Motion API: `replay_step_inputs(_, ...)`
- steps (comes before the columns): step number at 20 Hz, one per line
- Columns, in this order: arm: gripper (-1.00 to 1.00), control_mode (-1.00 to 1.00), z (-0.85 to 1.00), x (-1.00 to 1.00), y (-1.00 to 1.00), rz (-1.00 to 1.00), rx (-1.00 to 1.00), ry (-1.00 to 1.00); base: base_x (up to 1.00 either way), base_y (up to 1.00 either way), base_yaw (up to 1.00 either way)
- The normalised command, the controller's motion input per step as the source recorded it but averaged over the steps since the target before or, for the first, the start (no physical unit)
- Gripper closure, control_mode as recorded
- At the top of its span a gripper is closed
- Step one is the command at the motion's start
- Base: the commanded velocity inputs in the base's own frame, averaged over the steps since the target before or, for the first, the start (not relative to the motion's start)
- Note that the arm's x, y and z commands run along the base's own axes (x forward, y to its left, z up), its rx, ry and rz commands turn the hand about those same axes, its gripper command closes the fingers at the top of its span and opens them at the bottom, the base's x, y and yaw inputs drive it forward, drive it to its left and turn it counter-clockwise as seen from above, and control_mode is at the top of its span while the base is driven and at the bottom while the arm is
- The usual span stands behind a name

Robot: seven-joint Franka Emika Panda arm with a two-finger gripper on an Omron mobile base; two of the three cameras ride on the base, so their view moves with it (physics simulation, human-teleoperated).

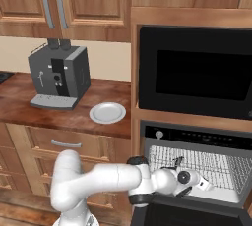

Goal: Take the fish from the oven and place it on the plate on the counter.

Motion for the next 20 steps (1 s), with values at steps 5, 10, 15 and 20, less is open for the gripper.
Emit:
replay_step_inputs(5,-1.0,-1.0,-1.0,-1.0,-0.35,0.08,0.24,-0.02,0.0,0.0,0.0)
replay_step_inputs(10,-1.0,-1.0,-1.0,-1.0,-0.33,0.13,0.26,0.0,0.0,0.0,0.0)
replay_step_inputs(15,-1.0,-1.0,-1.0,-1.0,-0.33,0.17,0.26,0.0,0.0,0.0,0.0)
replay_step_inputs(20,-1.0,-1.0,-1.0,-1.0,-0.33,0.19,0.24,0.0,0.0,0.0,0.0)
